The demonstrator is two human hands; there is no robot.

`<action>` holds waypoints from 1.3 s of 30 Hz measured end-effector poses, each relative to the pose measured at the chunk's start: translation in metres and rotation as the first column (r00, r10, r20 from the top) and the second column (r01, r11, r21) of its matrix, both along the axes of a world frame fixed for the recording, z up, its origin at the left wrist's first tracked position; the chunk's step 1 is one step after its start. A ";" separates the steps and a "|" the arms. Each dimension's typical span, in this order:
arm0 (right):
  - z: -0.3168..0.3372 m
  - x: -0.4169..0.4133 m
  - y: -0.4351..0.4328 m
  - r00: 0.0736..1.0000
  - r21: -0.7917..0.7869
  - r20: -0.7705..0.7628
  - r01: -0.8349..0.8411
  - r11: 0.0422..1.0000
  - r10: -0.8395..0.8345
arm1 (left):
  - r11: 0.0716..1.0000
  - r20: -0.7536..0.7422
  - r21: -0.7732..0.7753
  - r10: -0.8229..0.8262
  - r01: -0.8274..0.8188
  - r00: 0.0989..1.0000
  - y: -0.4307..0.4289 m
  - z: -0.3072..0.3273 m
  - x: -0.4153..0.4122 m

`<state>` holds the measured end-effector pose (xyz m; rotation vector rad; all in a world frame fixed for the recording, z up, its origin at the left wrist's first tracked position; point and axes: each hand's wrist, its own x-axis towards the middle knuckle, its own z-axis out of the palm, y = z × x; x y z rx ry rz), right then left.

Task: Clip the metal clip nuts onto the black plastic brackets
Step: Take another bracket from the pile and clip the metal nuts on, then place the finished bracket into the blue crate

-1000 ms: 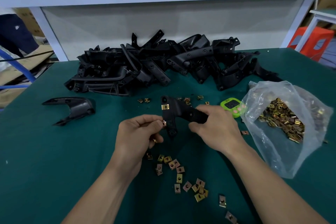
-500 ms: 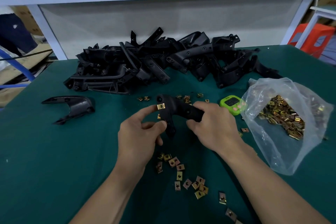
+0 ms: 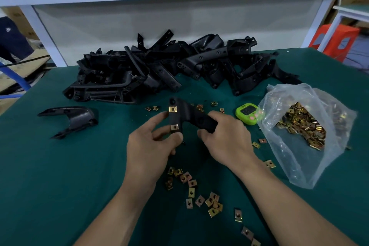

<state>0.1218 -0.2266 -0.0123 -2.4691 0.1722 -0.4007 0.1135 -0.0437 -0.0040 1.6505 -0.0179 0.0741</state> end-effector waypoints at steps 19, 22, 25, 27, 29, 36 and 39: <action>0.005 -0.002 0.004 0.997 0.105 0.005 -0.078 0.991 0.078 | 0.727 0.294 0.606 0.173 -0.323 0.940 -0.009 -0.022 -0.005; 0.010 -0.007 0.008 0.995 0.079 -0.010 -0.103 0.992 0.104 | 0.782 0.313 0.530 0.179 -0.328 0.933 -0.009 -0.019 -0.007; 0.022 -0.020 0.012 0.993 0.053 -0.005 -0.118 0.992 0.118 | 0.840 0.371 0.433 0.163 -0.326 0.914 -0.014 -0.006 -0.012; 0.033 -0.035 0.015 0.986 0.055 -0.010 -0.165 0.985 0.166 | 0.911 0.387 0.306 0.148 -0.278 0.910 -0.018 0.007 -0.017; 0.047 -0.052 0.012 0.979 0.072 -0.031 -0.201 0.977 0.203 | 0.945 0.419 0.214 0.139 -0.247 0.897 -0.024 0.022 -0.023; 0.109 -0.124 -0.033 0.993 0.167 -0.043 -0.105 0.980 0.113 | 0.973 0.546 0.154 0.062 -0.174 0.835 -0.073 0.082 -0.050; 0.121 -0.165 -0.062 0.998 0.193 -0.067 -0.003 0.981 0.017 | 0.988 0.542 0.148 -0.037 -0.052 0.839 -0.111 0.096 -0.070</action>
